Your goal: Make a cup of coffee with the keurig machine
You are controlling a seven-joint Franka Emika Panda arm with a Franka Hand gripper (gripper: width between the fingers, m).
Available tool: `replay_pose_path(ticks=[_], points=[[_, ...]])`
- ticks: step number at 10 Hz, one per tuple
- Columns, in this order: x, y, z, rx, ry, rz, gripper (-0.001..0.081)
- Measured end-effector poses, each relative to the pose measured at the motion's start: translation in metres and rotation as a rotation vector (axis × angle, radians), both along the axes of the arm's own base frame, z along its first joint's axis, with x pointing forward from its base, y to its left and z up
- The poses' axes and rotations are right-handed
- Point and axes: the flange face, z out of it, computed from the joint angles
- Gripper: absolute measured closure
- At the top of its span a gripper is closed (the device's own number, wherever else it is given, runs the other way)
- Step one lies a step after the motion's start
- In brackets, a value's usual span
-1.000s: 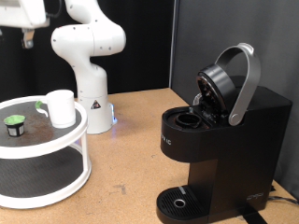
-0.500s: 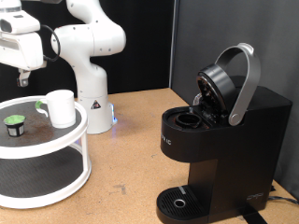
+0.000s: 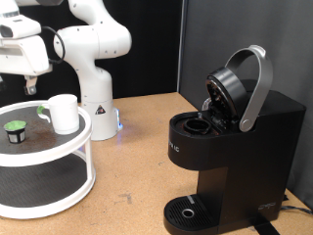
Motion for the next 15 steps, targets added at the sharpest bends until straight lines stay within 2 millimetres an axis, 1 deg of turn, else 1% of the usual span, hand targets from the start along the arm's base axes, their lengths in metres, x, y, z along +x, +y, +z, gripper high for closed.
replay_pose_path(ticks=[3, 6, 9, 15], points=[[0.005, 0.001, -0.023, -0.004, 0.012, 0.009, -0.0002], [0.005, -0.009, -0.043, -0.028, 0.024, 0.051, -0.0002], [0.001, -0.018, -0.060, -0.051, 0.022, 0.089, -0.0002], [-0.004, -0.009, -0.095, -0.084, 0.029, 0.101, -0.0002]])
